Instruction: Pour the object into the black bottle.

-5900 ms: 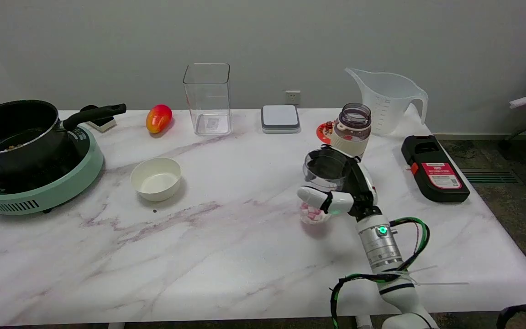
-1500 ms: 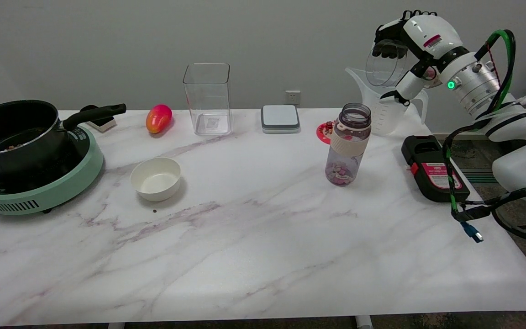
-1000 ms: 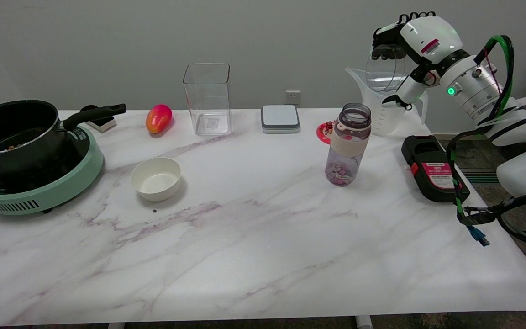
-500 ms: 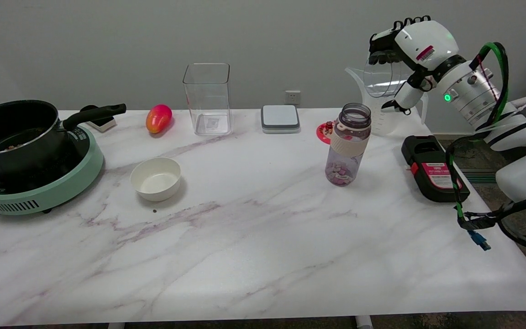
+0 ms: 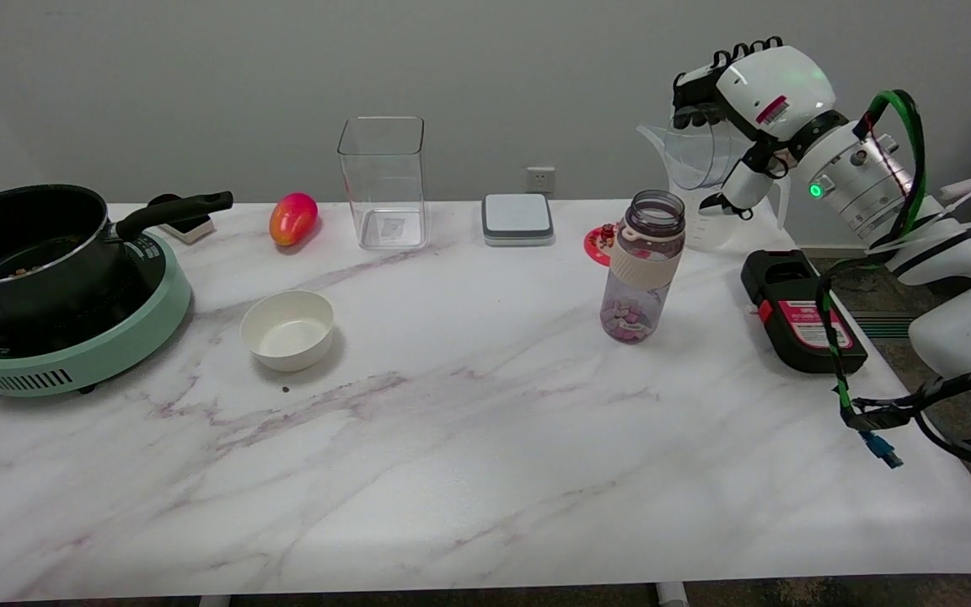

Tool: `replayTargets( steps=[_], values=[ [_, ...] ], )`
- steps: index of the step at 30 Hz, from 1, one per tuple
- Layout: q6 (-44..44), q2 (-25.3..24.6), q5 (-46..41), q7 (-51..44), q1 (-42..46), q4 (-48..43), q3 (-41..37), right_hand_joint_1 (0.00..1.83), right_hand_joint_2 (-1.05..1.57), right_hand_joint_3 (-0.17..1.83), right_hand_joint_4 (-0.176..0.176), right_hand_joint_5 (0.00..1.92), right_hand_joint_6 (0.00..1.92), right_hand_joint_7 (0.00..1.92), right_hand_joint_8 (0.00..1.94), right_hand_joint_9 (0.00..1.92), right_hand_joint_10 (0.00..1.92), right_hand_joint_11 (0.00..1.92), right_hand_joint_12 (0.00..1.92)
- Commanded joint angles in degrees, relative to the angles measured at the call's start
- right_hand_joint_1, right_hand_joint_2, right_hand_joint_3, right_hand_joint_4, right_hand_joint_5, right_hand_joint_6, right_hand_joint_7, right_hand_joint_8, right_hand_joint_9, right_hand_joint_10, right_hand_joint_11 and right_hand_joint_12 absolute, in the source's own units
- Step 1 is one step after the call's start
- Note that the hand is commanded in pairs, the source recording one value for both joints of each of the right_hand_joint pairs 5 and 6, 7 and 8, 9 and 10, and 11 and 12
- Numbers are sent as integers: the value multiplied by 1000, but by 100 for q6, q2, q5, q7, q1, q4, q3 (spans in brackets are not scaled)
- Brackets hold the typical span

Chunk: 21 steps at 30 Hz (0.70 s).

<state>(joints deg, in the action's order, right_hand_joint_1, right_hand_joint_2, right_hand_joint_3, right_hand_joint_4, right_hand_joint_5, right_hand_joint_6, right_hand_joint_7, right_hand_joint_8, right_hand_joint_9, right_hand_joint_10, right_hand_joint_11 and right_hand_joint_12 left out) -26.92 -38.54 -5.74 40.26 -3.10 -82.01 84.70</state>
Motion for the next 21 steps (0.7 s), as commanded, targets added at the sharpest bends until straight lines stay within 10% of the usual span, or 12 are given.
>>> replayTargets(
  steps=[1,21],
  values=[
    [-45,-10,43,-449,-26,-24,121,1487,768,702,0,1638,1638,1465,1465,1314,1314,1178,1178],
    [-109,22,579,-516,-137,-10,165,1500,717,770,0,1641,1641,1455,1455,1312,1312,1173,1173]
  ],
)
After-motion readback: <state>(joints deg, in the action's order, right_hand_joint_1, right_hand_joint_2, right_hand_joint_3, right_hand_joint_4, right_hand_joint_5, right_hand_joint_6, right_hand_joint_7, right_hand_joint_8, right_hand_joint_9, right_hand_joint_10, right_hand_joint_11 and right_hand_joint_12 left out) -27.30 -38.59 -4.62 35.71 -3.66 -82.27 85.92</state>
